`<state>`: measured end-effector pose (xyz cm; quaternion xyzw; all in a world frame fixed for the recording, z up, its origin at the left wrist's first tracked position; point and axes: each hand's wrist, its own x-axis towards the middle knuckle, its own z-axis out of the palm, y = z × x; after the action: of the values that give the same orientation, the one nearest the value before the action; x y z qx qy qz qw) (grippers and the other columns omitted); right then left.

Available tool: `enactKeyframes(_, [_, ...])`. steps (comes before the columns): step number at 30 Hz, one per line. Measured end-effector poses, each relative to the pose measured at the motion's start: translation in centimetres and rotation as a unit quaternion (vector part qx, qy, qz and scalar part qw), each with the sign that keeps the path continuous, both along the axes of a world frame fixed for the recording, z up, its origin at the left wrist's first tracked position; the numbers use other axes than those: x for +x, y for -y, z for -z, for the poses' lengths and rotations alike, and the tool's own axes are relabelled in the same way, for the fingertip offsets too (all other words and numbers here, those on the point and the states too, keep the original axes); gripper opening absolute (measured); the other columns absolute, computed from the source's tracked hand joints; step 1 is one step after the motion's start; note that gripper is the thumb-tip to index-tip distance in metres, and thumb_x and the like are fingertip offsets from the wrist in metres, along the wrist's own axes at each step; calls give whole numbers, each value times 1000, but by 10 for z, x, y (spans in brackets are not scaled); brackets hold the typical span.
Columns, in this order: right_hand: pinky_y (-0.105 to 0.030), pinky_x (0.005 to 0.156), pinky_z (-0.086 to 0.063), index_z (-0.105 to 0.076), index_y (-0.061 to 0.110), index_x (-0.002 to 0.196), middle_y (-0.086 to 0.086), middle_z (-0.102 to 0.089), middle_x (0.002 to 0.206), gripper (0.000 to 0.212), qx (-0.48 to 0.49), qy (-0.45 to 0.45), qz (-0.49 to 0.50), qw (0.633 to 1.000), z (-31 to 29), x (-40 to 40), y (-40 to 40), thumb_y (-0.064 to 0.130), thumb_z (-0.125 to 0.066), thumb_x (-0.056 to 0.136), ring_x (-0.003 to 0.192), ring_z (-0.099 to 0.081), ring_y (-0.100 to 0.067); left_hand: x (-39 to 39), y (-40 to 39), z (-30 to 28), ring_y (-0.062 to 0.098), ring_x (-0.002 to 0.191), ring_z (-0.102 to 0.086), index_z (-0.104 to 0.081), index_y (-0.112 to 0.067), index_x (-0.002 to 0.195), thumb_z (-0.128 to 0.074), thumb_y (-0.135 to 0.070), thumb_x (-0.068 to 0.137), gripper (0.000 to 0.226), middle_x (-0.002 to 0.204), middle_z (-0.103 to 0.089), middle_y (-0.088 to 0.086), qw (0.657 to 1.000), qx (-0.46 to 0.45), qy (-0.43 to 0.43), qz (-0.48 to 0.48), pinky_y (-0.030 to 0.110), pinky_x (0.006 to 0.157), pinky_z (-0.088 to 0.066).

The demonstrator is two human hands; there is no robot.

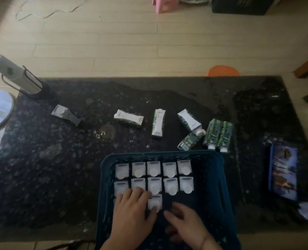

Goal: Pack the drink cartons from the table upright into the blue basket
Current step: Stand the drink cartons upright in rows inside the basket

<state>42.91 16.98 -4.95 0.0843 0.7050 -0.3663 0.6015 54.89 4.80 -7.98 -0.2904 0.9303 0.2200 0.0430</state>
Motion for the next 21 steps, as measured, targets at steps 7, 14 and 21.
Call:
enactKeyframes(7, [-21, 32, -37, -65, 17, 100, -6, -75, 76, 13, -63, -151, 165, 973, -50, -126, -49, 11, -59, 90, 34, -52, -19, -155, -16, -44, 14, 92, -52, -63, -28, 93, -63, -31, 84, 9, 95, -60, -12, 972, 18, -222, 70, 31, 78, -42])
enactKeyframes(14, [-50, 84, -55, -49, 17, 130, -5, -61, 120, 55, 64, -276, 130, 950, 61, -236, -41, 25, -71, 80, 97, -64, -27, -275, -9, -14, 25, 109, -55, -55, -28, 120, -51, -45, 90, 35, 118, -59, -2, 979, 85, 124, 137, 40, 91, -48])
enactKeyframes(21, [-50, 97, -48, -29, 25, 144, -7, -39, 148, 86, 121, -201, 125, 964, 152, -282, -11, 55, -68, 73, 126, -47, -31, -297, -8, 22, 19, 96, -62, -59, -27, 113, -61, -56, 81, 43, 106, -66, 0, 930, 259, 235, 107, 38, 89, -52])
